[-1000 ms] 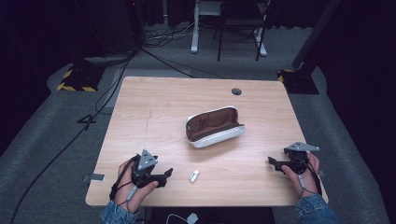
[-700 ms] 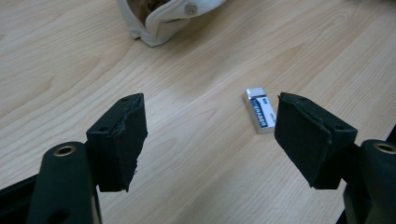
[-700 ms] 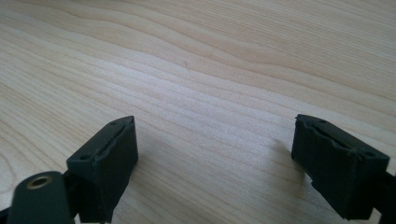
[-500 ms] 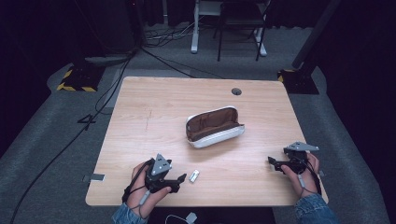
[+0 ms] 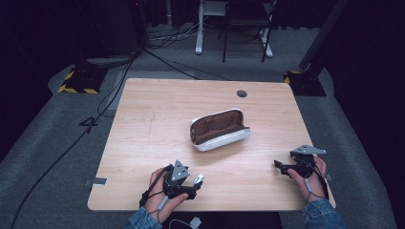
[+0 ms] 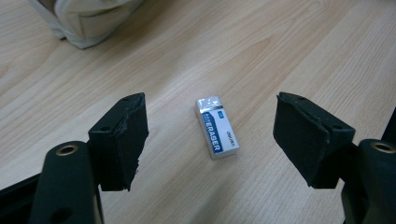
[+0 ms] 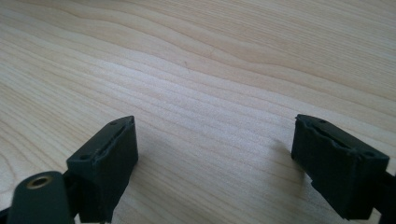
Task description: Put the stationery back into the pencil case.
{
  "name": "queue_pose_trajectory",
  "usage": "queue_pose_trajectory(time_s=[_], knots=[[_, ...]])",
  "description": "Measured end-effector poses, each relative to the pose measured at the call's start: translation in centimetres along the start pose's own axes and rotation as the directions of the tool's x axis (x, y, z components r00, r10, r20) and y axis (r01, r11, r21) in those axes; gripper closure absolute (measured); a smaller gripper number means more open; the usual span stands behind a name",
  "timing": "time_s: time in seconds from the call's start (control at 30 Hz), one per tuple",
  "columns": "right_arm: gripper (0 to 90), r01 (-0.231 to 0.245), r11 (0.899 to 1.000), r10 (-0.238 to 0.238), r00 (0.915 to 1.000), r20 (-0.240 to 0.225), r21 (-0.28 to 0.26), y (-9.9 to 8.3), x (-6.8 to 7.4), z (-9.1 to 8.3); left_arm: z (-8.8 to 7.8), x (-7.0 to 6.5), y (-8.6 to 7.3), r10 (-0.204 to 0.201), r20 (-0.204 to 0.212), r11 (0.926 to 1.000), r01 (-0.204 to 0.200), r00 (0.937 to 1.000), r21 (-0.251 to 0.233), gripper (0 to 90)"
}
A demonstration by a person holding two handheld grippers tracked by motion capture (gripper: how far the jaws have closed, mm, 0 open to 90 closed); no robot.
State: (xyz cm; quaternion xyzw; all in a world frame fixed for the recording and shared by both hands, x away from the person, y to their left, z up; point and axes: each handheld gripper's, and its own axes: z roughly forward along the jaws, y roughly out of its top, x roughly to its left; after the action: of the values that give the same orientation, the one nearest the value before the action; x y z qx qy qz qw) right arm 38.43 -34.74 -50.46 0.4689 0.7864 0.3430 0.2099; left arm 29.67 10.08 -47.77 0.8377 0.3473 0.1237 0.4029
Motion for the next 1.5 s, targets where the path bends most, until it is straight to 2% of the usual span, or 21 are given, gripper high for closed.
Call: queue_pose_trajectory(time_s=[0.13, 0.33, 0.4, 0.5, 0.57, 0.67, 0.83, 0.97, 1.23, 1.5], knots=[[14.8, 0.000, 1.000, 0.000, 1.0000, 0.000, 0.000, 0.0, 0.0, 0.0, 0.7, -0.3, -0.1, 0.013, 0.011, 0.9999, -0.013, 0.9998, 0.009, 28.1], [14.8, 0.001, 1.000, -0.001, 1.0000, -0.001, 0.000, 0.0, 0.0, 0.0, 1.9, -0.6, -0.3, 0.036, -0.008, 0.9987, -0.036, 0.9993, 0.037, 32.2], [14.9, 0.001, 1.000, -0.001, 1.0000, -0.001, 0.000, 0.0, 0.0, 0.0, 2.1, -0.5, -0.3, 0.030, -0.010, 0.9983, -0.029, 0.9995, 0.051, 36.6], [14.8, 0.001, 1.000, -0.001, 1.0000, -0.002, 0.000, 0.0, 0.0, 0.0, 2.3, -0.3, -0.2, -0.007, 0.001, 0.9966, 0.007, 1.0000, 0.082, 45.9], [14.8, 0.001, 1.000, -0.001, 1.0000, -0.001, 0.000, 0.0, 0.0, 0.0, 2.4, -0.3, -0.2, -0.011, -0.009, 0.9956, 0.012, 0.9999, 0.093, 48.0], [14.8, 0.000, 1.000, 0.000, 1.0000, 0.000, 0.000, 0.0, 0.0, 0.0, 2.5, -0.3, -0.2, -0.019, -0.002, 0.9945, 0.019, 0.9998, 0.103, 51.4], [14.8, 0.000, 1.000, 0.000, 1.0000, 0.000, 0.000, 0.0, 0.0, 0.0, 2.7, -0.6, -0.1, 0.008, 0.001, 0.9931, -0.008, 1.0000, 0.117, 58.9], [14.9, -0.002, 1.000, 0.002, 1.0000, 0.000, 0.001, 0.0, 0.0, 0.0, 2.6, -0.5, -0.1, 0.018, -0.005, 0.9914, -0.018, 0.9998, 0.129, 71.0], [14.9, -0.001, 1.000, 0.001, 1.0000, -0.002, 0.001, 0.0, 0.0, 0.0, 2.4, -0.5, 0.1, 0.021, 0.009, 0.9905, -0.022, 0.9997, 0.136, 72.5], [14.9, 0.001, 1.000, -0.001, 1.0000, -0.002, 0.000, 0.0, 0.0, 0.0, 1.4, -0.3, 0.6, 0.004, 0.027, 0.9952, -0.007, 0.9996, 0.097, 72.6]])
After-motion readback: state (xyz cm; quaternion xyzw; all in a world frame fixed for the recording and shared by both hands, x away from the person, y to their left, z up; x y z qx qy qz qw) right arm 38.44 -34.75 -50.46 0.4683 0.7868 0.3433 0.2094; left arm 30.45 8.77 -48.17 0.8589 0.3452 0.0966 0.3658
